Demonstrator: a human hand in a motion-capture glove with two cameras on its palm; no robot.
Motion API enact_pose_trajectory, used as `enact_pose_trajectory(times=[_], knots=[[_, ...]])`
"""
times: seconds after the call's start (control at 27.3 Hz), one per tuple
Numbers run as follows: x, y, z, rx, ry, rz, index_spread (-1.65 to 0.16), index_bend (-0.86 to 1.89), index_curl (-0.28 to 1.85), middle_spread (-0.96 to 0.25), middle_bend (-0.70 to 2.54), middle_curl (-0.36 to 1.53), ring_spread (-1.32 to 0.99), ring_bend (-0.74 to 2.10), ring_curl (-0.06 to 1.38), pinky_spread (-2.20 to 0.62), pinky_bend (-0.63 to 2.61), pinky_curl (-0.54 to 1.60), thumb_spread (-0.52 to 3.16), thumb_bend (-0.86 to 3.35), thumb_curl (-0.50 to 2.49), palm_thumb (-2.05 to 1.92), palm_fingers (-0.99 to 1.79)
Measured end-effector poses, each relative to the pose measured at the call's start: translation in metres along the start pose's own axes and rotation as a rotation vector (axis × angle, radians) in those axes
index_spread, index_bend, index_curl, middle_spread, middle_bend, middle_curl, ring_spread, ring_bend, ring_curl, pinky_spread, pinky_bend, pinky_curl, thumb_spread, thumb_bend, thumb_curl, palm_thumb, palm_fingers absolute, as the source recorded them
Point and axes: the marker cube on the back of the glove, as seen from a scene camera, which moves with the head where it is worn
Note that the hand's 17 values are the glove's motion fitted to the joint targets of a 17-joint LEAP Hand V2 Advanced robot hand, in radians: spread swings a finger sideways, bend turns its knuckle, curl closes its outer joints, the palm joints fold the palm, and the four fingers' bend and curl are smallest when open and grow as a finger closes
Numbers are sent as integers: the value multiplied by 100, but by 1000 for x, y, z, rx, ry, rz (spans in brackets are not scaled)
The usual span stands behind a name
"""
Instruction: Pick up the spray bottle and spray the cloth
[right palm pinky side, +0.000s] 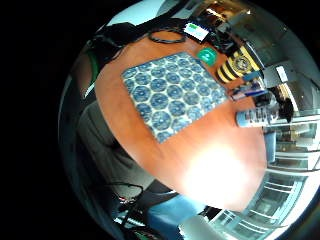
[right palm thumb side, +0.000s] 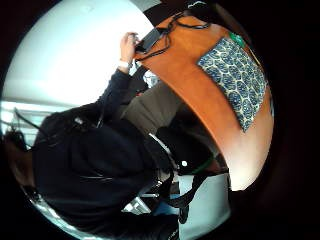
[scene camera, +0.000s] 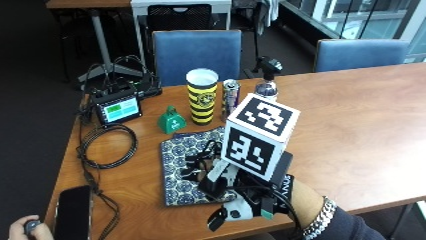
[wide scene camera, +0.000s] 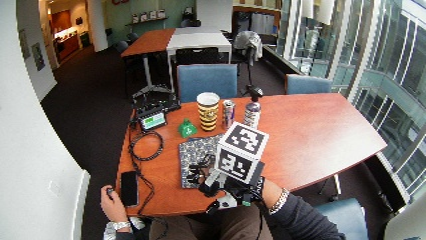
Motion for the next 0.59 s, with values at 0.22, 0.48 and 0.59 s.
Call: enact_pose_trajectory(times=[0.22,0.48,0.59], knots=[[37,-10,-17,52,13,83,-41,18,26,-12,19,21,-13,35,22,14,35,25,94,3,19,42,48],[92,-14,-39,120,45,236,-42,17,28,-12,19,24,-13,35,24,14,32,27,99,0,22,45,51],[122,-16,-48,141,52,314,-41,17,29,-12,19,26,-13,35,25,15,30,27,100,-1,22,46,53]])
